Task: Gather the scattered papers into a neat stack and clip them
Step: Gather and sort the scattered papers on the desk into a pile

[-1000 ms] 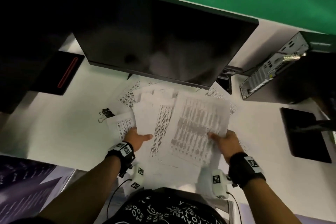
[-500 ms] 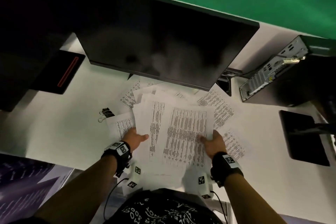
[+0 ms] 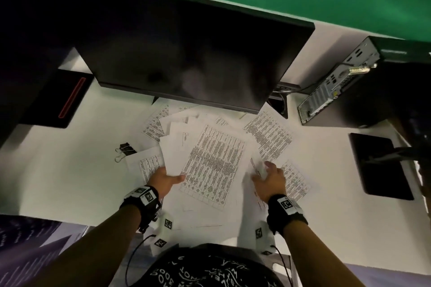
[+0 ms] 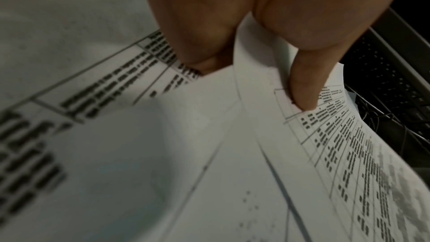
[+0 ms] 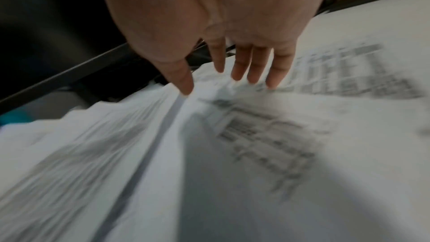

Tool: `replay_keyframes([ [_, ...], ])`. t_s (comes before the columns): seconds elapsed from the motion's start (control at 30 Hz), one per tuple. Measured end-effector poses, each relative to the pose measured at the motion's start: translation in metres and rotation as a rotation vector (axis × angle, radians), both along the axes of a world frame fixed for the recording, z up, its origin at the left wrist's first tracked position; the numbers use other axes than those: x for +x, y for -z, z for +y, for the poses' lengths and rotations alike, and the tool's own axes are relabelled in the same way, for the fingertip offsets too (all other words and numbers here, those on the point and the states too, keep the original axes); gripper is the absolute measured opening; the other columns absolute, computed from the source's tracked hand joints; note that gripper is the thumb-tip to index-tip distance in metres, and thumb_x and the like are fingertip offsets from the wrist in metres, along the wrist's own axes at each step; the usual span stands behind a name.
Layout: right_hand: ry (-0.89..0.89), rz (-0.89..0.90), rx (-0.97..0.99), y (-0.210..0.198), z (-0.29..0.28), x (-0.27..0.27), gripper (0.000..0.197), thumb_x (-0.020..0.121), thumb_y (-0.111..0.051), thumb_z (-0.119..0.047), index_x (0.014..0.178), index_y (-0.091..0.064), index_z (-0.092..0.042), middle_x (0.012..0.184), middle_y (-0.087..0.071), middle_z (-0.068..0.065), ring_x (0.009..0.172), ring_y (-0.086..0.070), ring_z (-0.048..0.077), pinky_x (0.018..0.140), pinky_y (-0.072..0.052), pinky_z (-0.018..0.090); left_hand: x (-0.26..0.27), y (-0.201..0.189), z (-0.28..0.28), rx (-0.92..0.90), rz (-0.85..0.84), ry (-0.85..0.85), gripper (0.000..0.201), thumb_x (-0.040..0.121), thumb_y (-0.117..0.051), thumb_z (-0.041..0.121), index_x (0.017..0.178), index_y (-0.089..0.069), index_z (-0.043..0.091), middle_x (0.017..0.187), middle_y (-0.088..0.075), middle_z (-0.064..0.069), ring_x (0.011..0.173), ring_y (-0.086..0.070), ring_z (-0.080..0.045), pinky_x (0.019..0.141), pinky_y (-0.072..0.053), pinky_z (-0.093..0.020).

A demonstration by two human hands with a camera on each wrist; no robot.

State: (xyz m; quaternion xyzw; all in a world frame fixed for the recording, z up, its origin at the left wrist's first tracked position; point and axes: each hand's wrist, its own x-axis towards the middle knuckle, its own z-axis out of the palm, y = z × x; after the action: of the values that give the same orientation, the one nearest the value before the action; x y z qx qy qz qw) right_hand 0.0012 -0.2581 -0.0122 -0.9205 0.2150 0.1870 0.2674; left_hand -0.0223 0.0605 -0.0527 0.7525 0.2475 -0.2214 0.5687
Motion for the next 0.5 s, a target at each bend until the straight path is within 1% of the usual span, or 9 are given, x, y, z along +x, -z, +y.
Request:
replay_keyframes([
  [0.07, 0.284, 0.029, -0.129, -0.007, -0.034, -0.003, 0.079, 0.084, -0.07, -0.045, 0.147, -0.036, -0.012, 0.147, -0.036, 0.022, 0.134, -0.037, 0.042, 0.108, -0.037, 0.053, 0.001, 0.001, 0.001, -0.002, -0.002, 0.003, 0.043, 0.076, -0.08, 0.023, 0.116, -0.067, 0.013, 0.112, -0.071, -0.003, 0.109, -0.062, -0.024, 0.099, -0.043, -0.034],
  [0.13, 0.575, 0.182, -0.185, -0.012, -0.068, -0.01, 0.096, 0.078, -0.071, -0.06, 0.147, -0.031, -0.005, 0.146, -0.033, 0.025, 0.133, -0.035, 0.044, 0.108, -0.035, 0.052, 0.001, 0.001, -0.001, 0.003, -0.003, -0.005, 0.042, 0.077, -0.08, 0.022, 0.116, -0.067, 0.012, 0.108, -0.07, -0.002, 0.106, -0.062, -0.022, 0.097, -0.042, -0.032],
  [0.17, 0.671, 0.266, -0.178, -0.012, -0.08, -0.014, 0.107, 0.073, -0.07, -0.069, 0.146, -0.03, -0.002, 0.145, -0.033, 0.026, 0.133, -0.036, 0.043, 0.109, -0.035, 0.051, 0.001, 0.0, -0.002, 0.002, -0.003, -0.019, 0.041, 0.078, -0.079, 0.021, 0.116, -0.067, 0.012, 0.106, -0.069, -0.002, 0.104, -0.061, -0.022, 0.095, -0.042, -0.031],
  [0.2, 0.709, 0.325, -0.168, -0.013, -0.087, -0.017, 0.115, 0.068, -0.069, -0.076, 0.145, -0.031, 0.0, 0.143, -0.035, 0.027, 0.132, -0.037, 0.043, 0.11, -0.034, 0.05, 0.001, 0.0, -0.003, -0.002, -0.001, -0.033, 0.04, 0.078, -0.079, 0.02, 0.115, -0.067, 0.011, 0.104, -0.069, -0.002, 0.102, -0.061, -0.021, 0.094, -0.042, -0.03],
  [0.23, 0.713, 0.346, -0.166, -0.012, -0.089, -0.018, 0.119, 0.064, -0.068, -0.081, 0.143, -0.032, 0.001, 0.14, -0.037, 0.027, 0.13, -0.038, 0.042, 0.11, -0.035, 0.049, 0.002, 0.0, -0.004, -0.009, -0.001, -0.045, 0.038, 0.078, -0.079, 0.019, 0.113, -0.067, 0.011, 0.102, -0.069, -0.002, 0.101, -0.061, -0.022, 0.093, -0.041, -0.03],
  [0.27, 0.707, 0.34, -0.159, -0.012, -0.087, -0.017, 0.12, 0.062, -0.069, -0.082, 0.141, -0.033, 0.001, 0.138, -0.038, 0.026, 0.128, -0.04, 0.042, 0.109, -0.036, 0.048, 0.002, 0.0, -0.005, -0.014, -0.001, -0.051, 0.037, 0.078, -0.079, 0.018, 0.112, -0.067, 0.011, 0.102, -0.068, -0.002, 0.101, -0.061, -0.022, 0.093, -0.042, -0.03],
  [0.4, 0.657, 0.274, -0.098, -0.012, -0.058, 0.01, 0.113, 0.062, -0.071, -0.078, 0.137, -0.032, -0.002, 0.137, -0.035, 0.022, 0.127, -0.039, 0.041, 0.105, -0.037, 0.049, 0.003, 0.0, -0.003, -0.019, 0.005, -0.04, 0.032, 0.075, -0.081, 0.019, 0.104, -0.067, 0.014, 0.101, -0.07, -0.006, 0.101, -0.062, -0.028, 0.091, -0.044, -0.033],
  [0.5, 0.649, 0.221, -0.078, -0.005, -0.042, 0.035, 0.108, 0.06, -0.078, -0.071, 0.133, -0.035, -0.004, 0.134, -0.036, 0.021, 0.123, -0.041, 0.039, 0.104, -0.04, 0.048, 0.003, 0.002, -0.002, -0.009, -0.008, -0.016, 0.04, 0.067, -0.082, 0.029, 0.102, -0.066, 0.018, 0.101, -0.071, -0.006, 0.101, -0.062, -0.029, 0.089, -0.043, -0.034],
])
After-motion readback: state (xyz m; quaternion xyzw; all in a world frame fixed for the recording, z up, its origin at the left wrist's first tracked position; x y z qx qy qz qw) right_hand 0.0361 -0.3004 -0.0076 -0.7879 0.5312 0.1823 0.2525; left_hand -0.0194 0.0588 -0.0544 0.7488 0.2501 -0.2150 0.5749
